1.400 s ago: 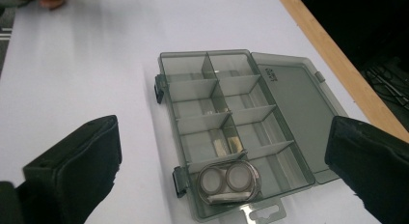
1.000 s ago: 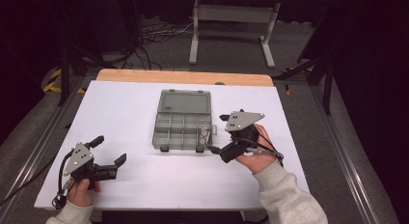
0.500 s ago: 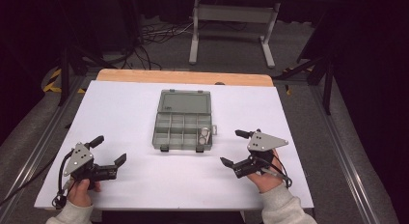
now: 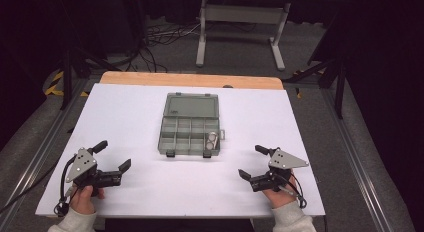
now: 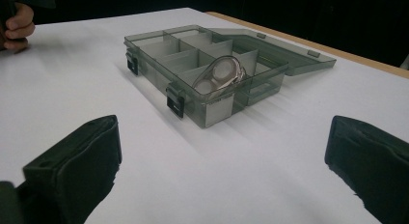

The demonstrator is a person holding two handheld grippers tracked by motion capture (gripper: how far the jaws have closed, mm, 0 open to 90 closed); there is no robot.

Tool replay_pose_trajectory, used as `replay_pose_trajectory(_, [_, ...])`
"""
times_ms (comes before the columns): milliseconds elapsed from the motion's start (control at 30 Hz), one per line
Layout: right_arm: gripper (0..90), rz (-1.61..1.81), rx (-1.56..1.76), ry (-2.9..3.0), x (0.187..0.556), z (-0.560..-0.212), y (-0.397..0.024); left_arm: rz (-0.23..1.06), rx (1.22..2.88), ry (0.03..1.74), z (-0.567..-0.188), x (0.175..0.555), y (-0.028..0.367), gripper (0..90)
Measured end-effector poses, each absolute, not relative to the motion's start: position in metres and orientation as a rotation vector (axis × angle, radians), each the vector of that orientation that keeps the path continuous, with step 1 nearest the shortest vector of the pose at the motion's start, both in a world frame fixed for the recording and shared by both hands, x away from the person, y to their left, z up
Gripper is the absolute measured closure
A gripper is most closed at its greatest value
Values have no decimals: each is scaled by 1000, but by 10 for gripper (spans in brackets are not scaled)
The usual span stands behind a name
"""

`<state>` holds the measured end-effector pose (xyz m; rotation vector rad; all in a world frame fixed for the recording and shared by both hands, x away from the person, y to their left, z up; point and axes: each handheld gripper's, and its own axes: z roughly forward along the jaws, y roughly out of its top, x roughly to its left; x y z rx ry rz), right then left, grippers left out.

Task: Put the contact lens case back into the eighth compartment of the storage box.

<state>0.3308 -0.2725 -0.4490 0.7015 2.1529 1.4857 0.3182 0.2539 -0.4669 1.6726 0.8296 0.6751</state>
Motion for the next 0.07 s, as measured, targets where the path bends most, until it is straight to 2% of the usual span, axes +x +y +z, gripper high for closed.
replay_pose_trajectory(67, [2,1482,706,2166,332,-450,-272,671,1669,830,-467,318,254,3])
